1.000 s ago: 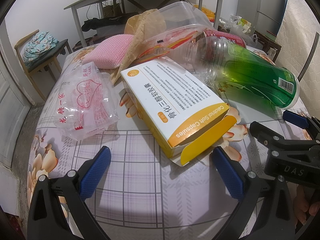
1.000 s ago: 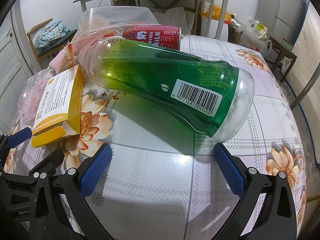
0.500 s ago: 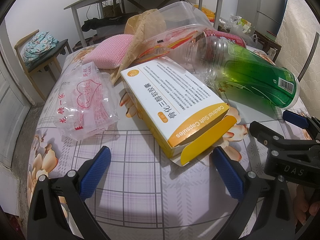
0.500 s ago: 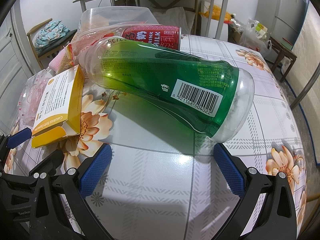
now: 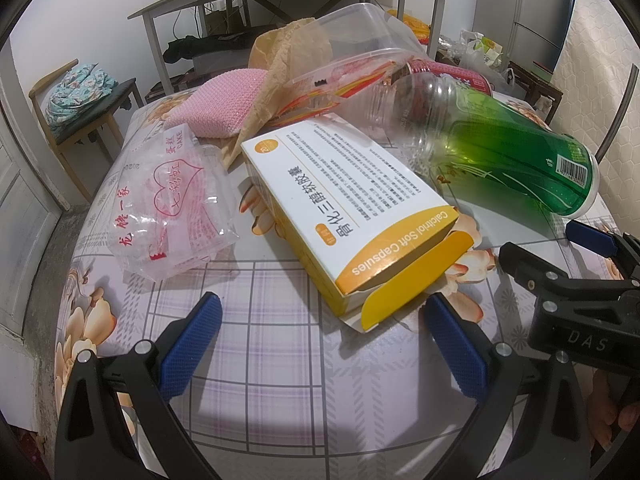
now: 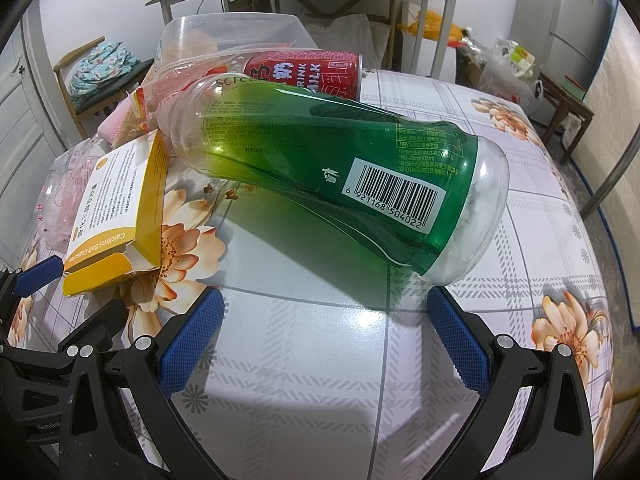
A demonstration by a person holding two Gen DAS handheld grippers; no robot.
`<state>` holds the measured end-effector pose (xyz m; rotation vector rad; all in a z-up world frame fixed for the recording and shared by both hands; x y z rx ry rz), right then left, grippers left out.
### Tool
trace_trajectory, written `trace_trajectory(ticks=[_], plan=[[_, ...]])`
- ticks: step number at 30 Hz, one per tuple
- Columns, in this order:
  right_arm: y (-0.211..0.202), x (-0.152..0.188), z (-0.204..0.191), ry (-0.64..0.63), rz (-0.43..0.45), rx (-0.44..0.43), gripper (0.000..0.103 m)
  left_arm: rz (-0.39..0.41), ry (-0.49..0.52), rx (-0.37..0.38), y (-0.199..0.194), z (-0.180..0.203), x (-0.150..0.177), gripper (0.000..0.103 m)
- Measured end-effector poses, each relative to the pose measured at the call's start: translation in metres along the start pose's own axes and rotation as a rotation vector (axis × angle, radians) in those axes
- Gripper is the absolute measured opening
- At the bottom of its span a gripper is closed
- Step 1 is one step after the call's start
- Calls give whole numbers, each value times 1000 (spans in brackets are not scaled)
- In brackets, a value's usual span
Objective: Collect trash
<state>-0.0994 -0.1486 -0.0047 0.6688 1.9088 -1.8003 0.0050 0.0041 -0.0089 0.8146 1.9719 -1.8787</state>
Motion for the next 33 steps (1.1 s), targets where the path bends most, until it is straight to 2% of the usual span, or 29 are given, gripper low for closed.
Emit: trace_trajectory(ticks=[10,17,19,21,23,26,28,30,33], plan=[[0,0,0,-2,0,-4,97,0,0,0,0,0,0,99],[-7,7,8,-13,-5,-37,97,0,0,0,0,0,0,99],[-13,10,14,-4,-2,-76,97,0,0,0,0,0,0,99],[-22,11,19,-6,23,-94,96,0,0,-1,0,0,0,99],[-37,13,22,-40,93,-85,96,0,1,-1,0,0,0,99],[-56,11,22,-82,179,-82,96,-30,46,48,-6,2,5,99],[-66,5,22,-115,212,-99,96,33,61,144,-23,2,14,99],[-67,-1,20,-165,214,-85,96,90,92,165,-38,3,16,99],[-65,-6,17,-243,258,14,96,174,92,202,-55,-1,7,99]])
Point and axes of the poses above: each gripper's, at about its wrist camera, not at the fingertips, and y roughly the way its jaws point, z to its right, x to its underside, the point moved 1 cm from there along y, roughly the way its jaws point, and after that the axes turned 8 degrees about y, right-handed, at the moved point
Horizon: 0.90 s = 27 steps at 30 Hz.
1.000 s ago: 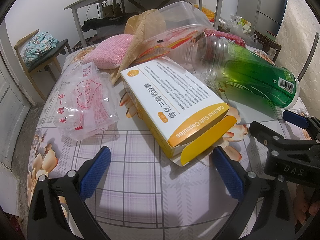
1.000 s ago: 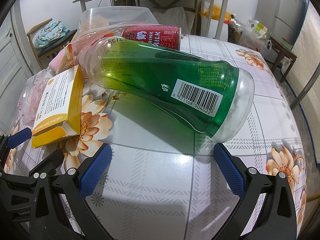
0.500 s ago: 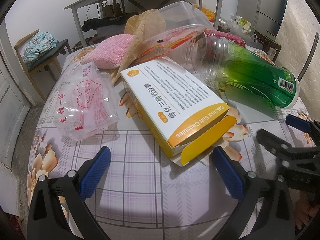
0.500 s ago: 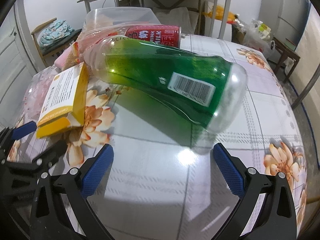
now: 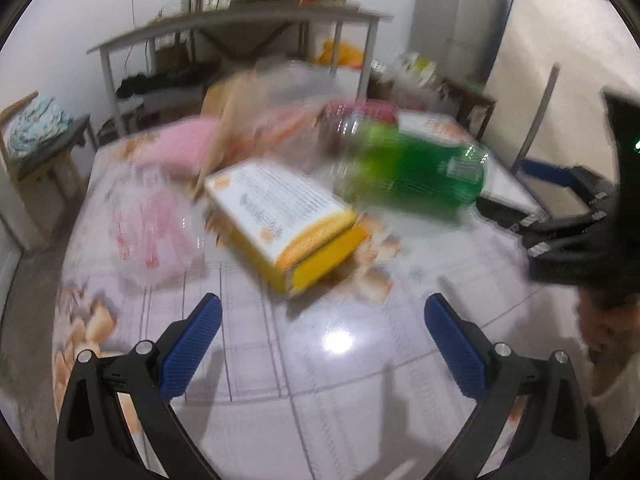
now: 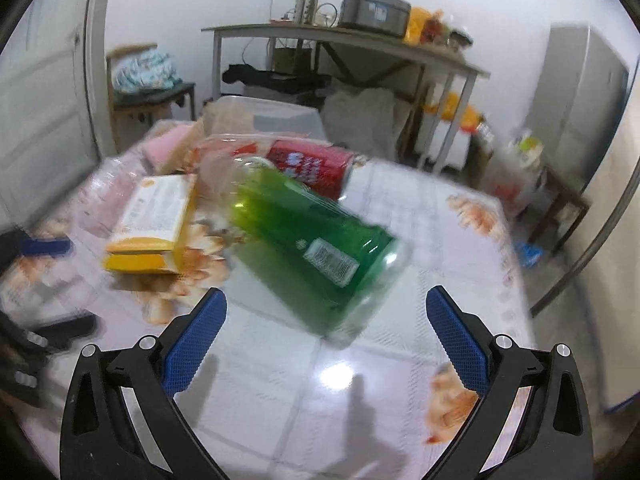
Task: Collect trash
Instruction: 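Grasp the green bottle with the right gripper while the left grasps the capsule box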
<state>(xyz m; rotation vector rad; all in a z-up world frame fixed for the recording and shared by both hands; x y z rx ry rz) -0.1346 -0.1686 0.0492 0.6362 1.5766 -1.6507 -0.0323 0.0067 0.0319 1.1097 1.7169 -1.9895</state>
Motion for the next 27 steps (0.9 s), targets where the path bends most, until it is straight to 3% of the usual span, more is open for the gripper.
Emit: trace_trajectory(ticks=[2,4,6,8,10,13,16,18,19,21,27], plan=[[5,-8,-3,-31,15,33,96,15,-27,29,2,-8,-13,99],[23,-19,-8,-77,-36,53,96,-8,-45,59,13,-15,-26,99],[49,-33,-21,-190,-126,140,96,-42,-41,52,30,-20,-40,99],[66,-40,-36,-324,-146,201,96,-57,-23,20,44,-19,-47,99],[79,-42,-46,-414,-177,197,96,-114,-6,-44,65,-22,-53,99],[107,-38,-57,-508,-283,157,95,-163,-20,-30,79,-26,-54,99],[115,-38,-58,-514,-300,177,93,-175,-58,8,87,-30,-55,99],[116,-39,-55,-479,-326,150,76,-179,-82,16,90,-32,-57,99],[117,-39,-53,-456,-344,143,73,-189,-107,34,93,-33,-57,99],[116,-40,-51,-444,-356,142,69,-216,-145,79,100,-34,-56,95],[102,-29,-54,-468,-369,92,60,-199,-148,121,88,-29,-47,79]])
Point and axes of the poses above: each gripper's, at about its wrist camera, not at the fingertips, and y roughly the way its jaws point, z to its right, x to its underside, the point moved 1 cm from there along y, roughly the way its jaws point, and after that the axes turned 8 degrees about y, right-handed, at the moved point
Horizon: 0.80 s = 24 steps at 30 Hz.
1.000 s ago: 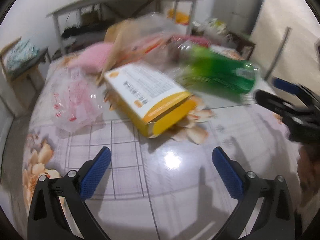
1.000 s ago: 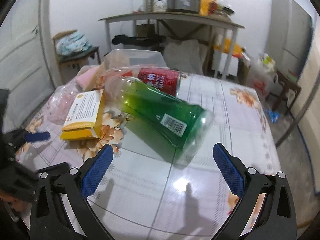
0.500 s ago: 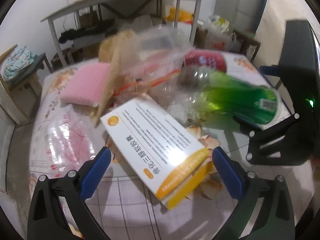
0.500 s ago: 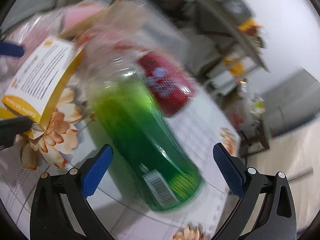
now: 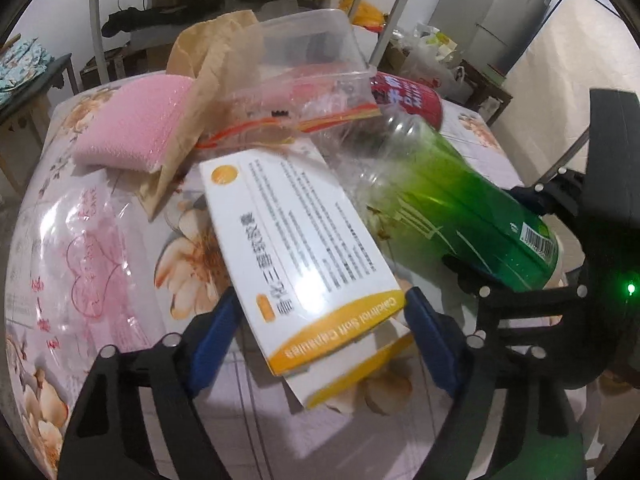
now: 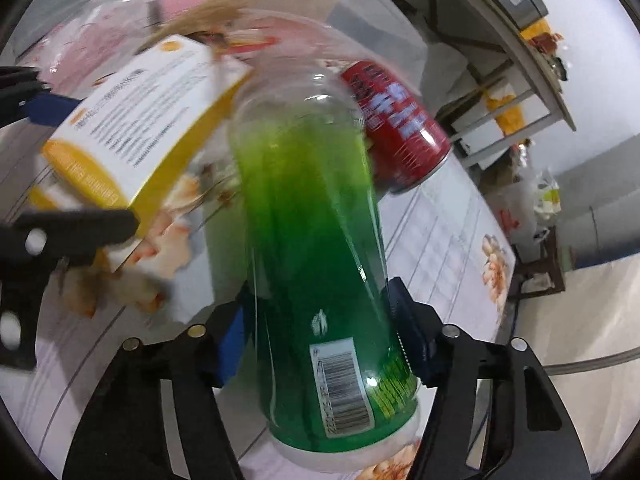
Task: Collect trash
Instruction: 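Grasp the green bottle with the right gripper while the left grasps the capsule box, then carry the bottle and box to the blue basket and release both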
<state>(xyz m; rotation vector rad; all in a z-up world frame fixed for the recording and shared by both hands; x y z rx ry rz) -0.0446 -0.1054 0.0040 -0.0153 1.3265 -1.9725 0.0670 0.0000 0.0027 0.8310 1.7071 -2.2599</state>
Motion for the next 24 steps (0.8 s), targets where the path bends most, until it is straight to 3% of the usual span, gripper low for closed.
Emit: trace_trajectory(ticks=[8,13,17,21,24], plan=[[-18,24,4,110,-41,-158,59,-2,-19,114,-20,6,26,75],[-32,50,12,222,-66,-249,58,74,-45,221,-50,6,37,75],[-45,76,22,363,-77,-349,57,135,-136,416,-70,-9,44,75],[-64,94,24,442,-48,-376,57,162,-178,654,-74,-21,40,77],[-75,101,28,504,-37,-439,57,150,-290,754,-60,-32,41,77]])
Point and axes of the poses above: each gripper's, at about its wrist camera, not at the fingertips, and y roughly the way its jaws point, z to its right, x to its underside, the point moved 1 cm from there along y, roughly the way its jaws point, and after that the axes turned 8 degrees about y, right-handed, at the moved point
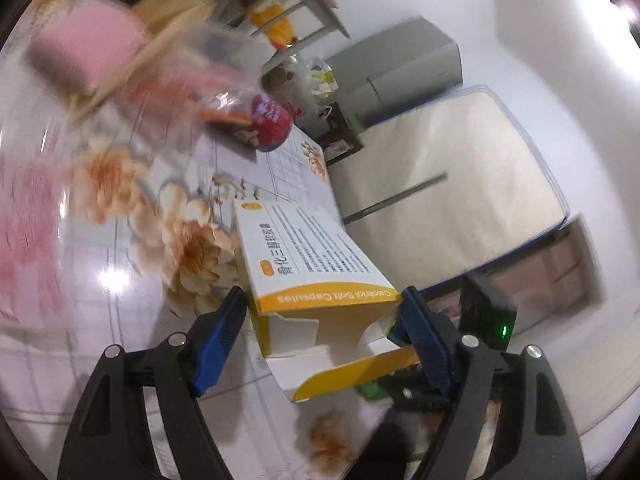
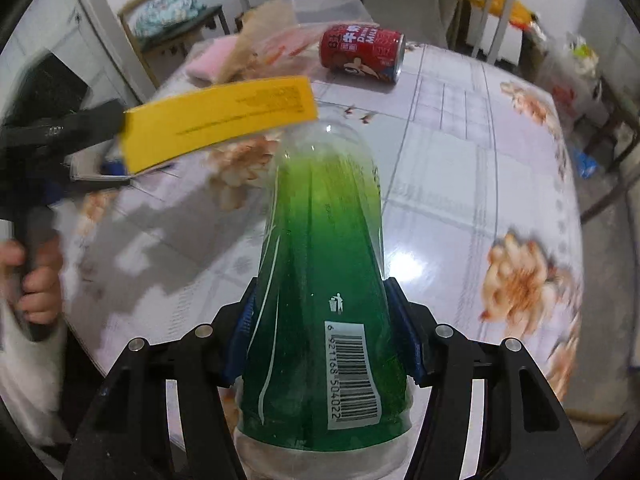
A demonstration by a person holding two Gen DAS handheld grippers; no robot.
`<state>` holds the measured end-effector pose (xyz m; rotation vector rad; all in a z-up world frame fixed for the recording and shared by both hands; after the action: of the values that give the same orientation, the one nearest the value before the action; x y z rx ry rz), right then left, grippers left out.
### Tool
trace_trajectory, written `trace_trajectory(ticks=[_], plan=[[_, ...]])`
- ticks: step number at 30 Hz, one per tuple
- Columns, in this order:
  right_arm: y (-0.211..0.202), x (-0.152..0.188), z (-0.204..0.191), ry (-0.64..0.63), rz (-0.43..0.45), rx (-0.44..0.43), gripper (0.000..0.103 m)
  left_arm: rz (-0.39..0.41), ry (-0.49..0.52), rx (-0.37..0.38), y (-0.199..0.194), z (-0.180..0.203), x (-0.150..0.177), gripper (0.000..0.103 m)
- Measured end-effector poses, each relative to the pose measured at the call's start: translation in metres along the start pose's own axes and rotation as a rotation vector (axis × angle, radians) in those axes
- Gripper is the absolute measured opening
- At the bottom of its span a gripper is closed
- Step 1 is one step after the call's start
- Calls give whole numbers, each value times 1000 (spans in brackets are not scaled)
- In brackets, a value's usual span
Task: Collect trash
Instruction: 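Carry the bottle and box to the blue basket and release both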
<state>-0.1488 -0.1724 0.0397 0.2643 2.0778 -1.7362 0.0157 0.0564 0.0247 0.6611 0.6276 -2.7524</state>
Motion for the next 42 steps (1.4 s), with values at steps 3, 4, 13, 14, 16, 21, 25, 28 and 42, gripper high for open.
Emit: trace_trajectory(ticks=[3,4,13,14,16,21,25,28,42], plan=[[-12,11,-12,-13,18,29,57,27,21,-26,-12,7,3,76],[-10,11,-14,-14,17,29,57,31,42,-71,-15,11,4,76],[-19,13,6,138,-31,-95,56,128,-109,151,-47,7,12,74],[-24,12,7,155,-32,-120,56,143,-123,169,-51,8,13,74],[-31,9,6,177,-30,-163,56,186,-169,234,-68,6,16,74],[-62,2,-32,115,34,-215,56,304,-222,353,-137,17,33,74],[-72,3,-96,-11,34,-346,56,450,-221,333,-231,35,75,74],[-74,8,-157,-112,-6,-476,57,558,-212,239,-305,48,120,74],[17,117,-491,-611,-429,-756,57,972,-792,-418,-518,-19,491,75]])
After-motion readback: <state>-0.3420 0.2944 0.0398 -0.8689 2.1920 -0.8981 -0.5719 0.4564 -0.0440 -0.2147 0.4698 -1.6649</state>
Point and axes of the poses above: each gripper's, at about its wrist camera, not at the fingertips, and y roughly the way its jaws point, z to its right, x to its underside, the point moved 1 cm from there along y, roughly the way its jaws point, and after that the axes turned 8 degrees about y, right-handed, at the moved point
